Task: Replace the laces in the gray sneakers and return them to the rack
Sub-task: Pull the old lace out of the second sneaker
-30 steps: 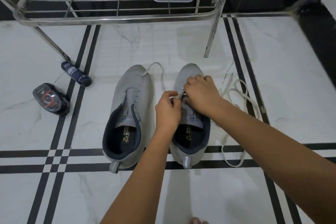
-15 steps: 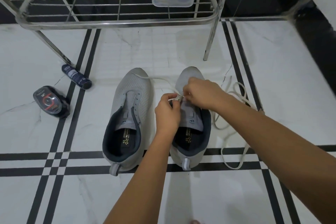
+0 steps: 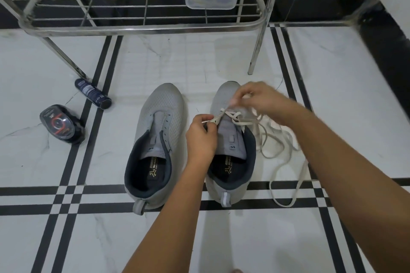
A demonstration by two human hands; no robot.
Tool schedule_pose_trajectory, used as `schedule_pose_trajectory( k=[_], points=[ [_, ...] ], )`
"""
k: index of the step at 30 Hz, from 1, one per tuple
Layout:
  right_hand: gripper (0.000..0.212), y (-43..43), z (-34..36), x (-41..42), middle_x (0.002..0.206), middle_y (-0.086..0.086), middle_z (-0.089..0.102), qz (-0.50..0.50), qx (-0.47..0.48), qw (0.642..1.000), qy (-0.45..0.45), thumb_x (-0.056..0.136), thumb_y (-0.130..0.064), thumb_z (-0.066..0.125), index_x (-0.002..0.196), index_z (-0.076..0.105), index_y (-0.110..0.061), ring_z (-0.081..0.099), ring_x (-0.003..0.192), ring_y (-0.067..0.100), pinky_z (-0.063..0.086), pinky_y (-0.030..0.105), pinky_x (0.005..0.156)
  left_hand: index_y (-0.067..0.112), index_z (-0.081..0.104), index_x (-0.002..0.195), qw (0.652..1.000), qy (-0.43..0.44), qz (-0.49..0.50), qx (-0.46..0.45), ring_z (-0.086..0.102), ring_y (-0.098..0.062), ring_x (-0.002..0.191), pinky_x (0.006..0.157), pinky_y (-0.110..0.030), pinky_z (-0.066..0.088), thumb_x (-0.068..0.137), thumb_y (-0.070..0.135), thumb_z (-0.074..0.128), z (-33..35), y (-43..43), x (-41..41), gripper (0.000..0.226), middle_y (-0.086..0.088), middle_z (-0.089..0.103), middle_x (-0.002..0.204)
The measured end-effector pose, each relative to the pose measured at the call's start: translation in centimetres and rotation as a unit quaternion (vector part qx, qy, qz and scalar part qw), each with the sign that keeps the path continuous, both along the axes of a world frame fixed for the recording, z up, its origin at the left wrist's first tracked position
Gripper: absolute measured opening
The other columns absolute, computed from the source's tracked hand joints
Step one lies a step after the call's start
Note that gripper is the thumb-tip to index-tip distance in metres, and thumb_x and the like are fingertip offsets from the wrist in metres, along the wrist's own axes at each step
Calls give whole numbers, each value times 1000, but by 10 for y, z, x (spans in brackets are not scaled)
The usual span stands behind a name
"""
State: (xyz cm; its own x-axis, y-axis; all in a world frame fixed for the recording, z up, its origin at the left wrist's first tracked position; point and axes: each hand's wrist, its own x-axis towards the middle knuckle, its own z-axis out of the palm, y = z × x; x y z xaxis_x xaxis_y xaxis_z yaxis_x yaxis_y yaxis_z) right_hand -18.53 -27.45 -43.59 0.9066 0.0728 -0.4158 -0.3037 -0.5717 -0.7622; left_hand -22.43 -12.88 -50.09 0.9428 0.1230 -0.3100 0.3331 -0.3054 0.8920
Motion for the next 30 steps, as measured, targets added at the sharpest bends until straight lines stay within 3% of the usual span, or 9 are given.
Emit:
schedule_pose_trajectory(
  k=[4,6,8,10,12,18,23,26,30],
  points=[
    [18,-42,-2,-3,81,11,53,-334,158,928,-43,93,-9,51,75,48,-8,52,47,15,42,24,50,16,57,108,1000,2,-22,16,48,-10,57,51,-22,37,93,15,45,2,1,2,19,4,57,70],
    [24,-48,-10,-2,79,13,50,-289,-52,955,-33,94,-20,51,75,46,-5,50,56,23,38,20,43,15,57,109,1000,4,-23,14,48,-10,58,53,-22,39,93,15,45,3,1,2,20,3,58,72],
    [39,-41,-17,-8,93,19,50,-141,-255,957,2,91,-41,54,81,52,-3,54,85,29,44,28,62,15,59,109,999,1,-48,20,54,-11,67,61,-23,45,93,14,47,5,0,1,21,1,64,84],
    [50,-19,-20,-16,110,17,50,-86,-327,941,-1,85,-54,56,98,58,-6,50,109,33,43,39,86,14,64,107,997,-21,-71,29,62,-14,85,78,-26,49,90,13,52,9,0,10,21,-4,67,101],
    [37,4,-24,-26,96,12,54,-72,-310,948,-11,83,-49,61,90,56,-14,55,104,32,41,36,81,11,67,107,983,-70,-136,100,61,-19,102,89,-25,44,87,10,56,12,-4,32,23,-7,67,110],
    [14,25,-44,-35,86,20,58,-136,-223,965,-20,86,-9,50,72,49,-7,56,80,33,31,26,54,1,60,104,788,-115,-424,431,55,-30,105,78,-33,43,90,5,50,15,-36,68,18,-14,58,111],
    [20,1,-43,-41,67,7,48,-228,-126,965,25,86,-14,54,68,48,-7,47,61,20,27,23,43,3,65,103,976,-60,-62,199,57,-19,92,62,-12,32,93,4,47,18,8,73,20,-12,65,112],
    [14,6,-44,-43,68,7,52,-221,-123,967,1,85,-10,53,74,56,-2,50,67,22,34,23,47,1,61,107,981,-95,-35,163,56,-17,96,67,-11,33,93,7,48,17,15,65,20,-11,61,117],
    [18,13,-43,-43,70,10,56,-196,-138,971,-20,86,-11,54,78,63,2,52,68,24,39,26,56,12,57,123,838,-201,-380,336,45,-25,119,98,-29,32,92,15,52,15,-17,63,32,-8,53,128]
  ],
)
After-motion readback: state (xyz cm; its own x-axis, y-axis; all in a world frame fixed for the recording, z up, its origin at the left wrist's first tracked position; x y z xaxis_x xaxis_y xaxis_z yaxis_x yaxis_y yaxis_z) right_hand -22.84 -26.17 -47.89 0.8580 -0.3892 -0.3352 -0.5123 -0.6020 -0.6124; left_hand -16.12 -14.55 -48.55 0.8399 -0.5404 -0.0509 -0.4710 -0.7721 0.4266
